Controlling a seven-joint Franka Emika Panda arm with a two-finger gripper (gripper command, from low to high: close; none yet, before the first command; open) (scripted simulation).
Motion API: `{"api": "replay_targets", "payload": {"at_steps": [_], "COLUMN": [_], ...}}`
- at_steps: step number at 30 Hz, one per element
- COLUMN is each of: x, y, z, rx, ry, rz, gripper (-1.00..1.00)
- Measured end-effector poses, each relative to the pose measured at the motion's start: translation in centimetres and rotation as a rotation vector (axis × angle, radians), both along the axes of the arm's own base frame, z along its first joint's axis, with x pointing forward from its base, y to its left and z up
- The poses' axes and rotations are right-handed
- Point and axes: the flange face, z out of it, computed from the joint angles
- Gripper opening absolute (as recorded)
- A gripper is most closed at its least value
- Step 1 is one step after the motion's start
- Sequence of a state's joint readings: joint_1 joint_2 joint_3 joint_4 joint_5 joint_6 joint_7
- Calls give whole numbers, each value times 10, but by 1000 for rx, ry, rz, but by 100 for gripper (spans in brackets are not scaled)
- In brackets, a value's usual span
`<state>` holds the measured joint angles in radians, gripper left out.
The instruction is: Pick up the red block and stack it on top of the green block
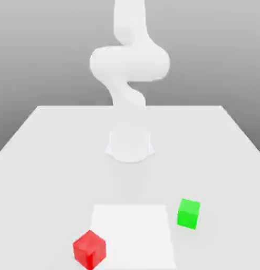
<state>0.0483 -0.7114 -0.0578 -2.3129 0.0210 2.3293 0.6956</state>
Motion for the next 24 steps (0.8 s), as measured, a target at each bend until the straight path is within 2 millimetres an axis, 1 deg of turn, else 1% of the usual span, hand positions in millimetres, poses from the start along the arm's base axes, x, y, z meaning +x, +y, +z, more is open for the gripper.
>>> {"api": "replay_targets", "payload": {"at_steps": [3,6,9,12,15,18,21,24], "x": [37,67,91,107,117,120,117,109], "y": [-10,-17,-23,-28,-33,-40,-49,-60], "z": [-49,-101,-154,-209,-264,-318,-368,-415], "rx": [-19,-41,-65,-95,-129,-170,-216,-269], "ry": [84,159,232,302,371,440,509,579], "rz": [99,190,278,362,444,522,600,676], "gripper": [0,0,0,0,0,0,0,0]}}
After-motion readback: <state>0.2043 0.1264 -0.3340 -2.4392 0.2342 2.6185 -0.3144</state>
